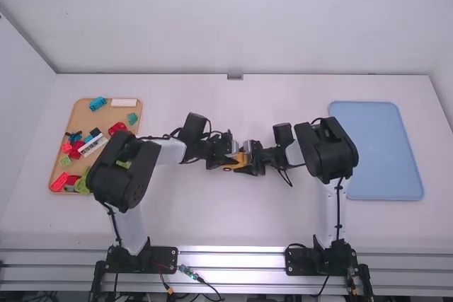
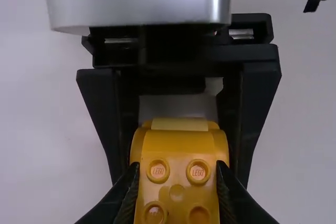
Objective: Assemble lego blocks to make yellow taxi
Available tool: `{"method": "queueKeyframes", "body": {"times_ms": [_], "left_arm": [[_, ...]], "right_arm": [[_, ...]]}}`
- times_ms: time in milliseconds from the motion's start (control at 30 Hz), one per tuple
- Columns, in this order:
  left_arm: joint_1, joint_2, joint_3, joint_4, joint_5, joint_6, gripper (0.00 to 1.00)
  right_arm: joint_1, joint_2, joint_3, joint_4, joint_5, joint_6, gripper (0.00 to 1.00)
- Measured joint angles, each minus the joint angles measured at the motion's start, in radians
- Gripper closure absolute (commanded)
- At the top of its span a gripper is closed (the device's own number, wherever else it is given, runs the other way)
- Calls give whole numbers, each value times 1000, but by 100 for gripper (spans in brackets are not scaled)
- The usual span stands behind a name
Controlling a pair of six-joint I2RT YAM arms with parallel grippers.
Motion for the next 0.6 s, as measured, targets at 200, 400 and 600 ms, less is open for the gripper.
{"method": "queueKeyframes", "body": {"times_ms": [200,400,600], "left_arm": [[0,-6,-45,92,2,-21,98],[0,-6,-47,96,2,-24,98],[0,-6,-36,70,-1,-23,90]], "right_arm": [[0,0,0,0,-2,-3,61],[0,0,0,0,-2,-4,61],[0,1,0,-2,-3,-4,61]]}}
